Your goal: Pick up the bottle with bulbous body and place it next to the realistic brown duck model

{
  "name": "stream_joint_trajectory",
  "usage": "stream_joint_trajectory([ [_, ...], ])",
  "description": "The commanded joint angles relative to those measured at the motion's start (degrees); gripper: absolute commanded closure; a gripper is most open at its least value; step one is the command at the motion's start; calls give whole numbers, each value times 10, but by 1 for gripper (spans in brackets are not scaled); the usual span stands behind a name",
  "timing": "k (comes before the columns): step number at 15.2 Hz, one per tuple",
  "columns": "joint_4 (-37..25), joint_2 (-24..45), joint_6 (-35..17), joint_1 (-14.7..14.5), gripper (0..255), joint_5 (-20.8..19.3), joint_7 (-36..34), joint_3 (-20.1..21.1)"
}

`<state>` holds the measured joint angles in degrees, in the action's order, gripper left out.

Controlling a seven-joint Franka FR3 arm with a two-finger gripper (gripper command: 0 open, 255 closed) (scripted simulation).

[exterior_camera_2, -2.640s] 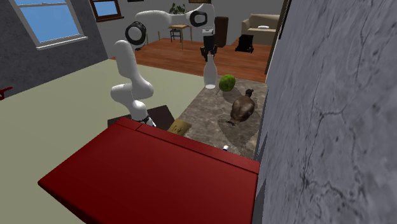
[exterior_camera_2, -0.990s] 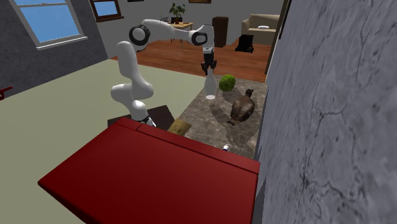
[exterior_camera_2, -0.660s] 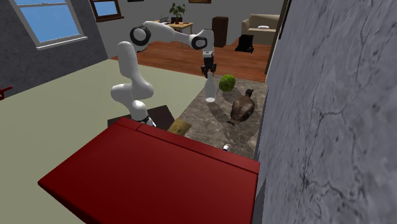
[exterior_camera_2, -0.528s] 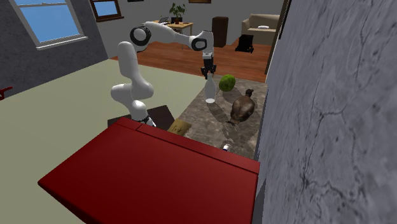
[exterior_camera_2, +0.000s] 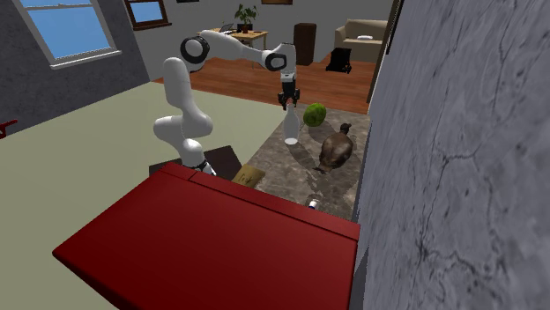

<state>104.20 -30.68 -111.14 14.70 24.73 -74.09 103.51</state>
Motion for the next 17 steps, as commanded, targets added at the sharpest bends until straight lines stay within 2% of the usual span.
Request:
stream_joint_trajectory([
  [1, 0, 0, 0, 0, 0, 0, 0, 0],
  [5, 0, 0, 0, 0, 0, 0, 0, 0],
  [9, -52, 19, 62, -15, 0, -25, -16, -27],
  [17, -52, 19, 62, -15, 0, -25, -16, -27],
])
